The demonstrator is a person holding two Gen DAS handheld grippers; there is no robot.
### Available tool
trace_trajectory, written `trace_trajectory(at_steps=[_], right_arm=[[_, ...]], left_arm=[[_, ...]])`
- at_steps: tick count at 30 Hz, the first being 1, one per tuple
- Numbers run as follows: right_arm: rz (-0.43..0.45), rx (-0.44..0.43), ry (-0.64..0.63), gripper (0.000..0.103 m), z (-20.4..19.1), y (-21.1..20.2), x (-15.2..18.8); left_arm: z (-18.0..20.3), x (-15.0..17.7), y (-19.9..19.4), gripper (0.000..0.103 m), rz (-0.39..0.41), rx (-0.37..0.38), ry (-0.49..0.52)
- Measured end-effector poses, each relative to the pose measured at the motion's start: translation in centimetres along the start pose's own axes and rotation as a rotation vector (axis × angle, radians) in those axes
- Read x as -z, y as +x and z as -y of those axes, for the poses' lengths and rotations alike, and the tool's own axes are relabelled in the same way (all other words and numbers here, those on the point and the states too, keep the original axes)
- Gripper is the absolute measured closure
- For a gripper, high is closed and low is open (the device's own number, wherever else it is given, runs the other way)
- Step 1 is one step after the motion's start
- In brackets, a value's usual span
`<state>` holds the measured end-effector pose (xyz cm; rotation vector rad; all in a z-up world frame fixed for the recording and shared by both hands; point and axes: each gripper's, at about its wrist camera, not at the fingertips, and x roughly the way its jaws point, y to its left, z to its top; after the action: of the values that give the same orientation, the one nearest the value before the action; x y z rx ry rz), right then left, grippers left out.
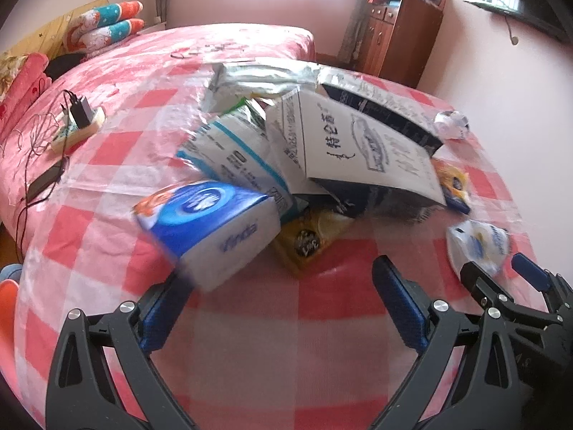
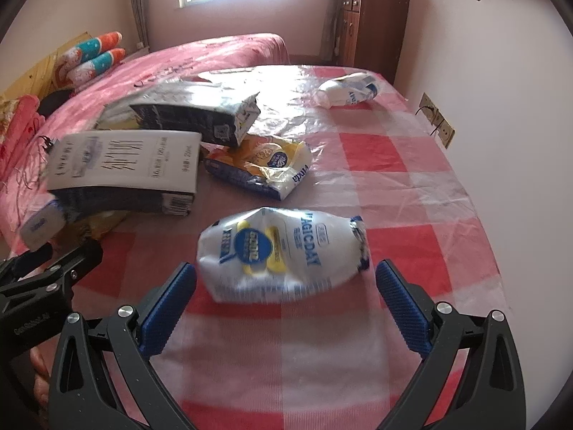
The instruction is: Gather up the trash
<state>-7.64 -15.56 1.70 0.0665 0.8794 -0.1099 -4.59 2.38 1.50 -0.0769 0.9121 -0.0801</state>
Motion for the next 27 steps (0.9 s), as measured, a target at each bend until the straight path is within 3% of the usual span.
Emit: trace_trajectory(at_steps=[14, 27], right_arm=[[0.227, 0.018, -0.011, 0.004, -0.9, -9.3, -0.2], [0.365, 0.065, -0.047, 0.004, -2.8, -15.5, 0.1]], left_arm=[[-0.9, 0.2, -9.6, 0.004, 0.209, 0.0, 0.045], [-3.0, 0.8, -14.5, 0.004, 0.301, 0.014, 0.03]])
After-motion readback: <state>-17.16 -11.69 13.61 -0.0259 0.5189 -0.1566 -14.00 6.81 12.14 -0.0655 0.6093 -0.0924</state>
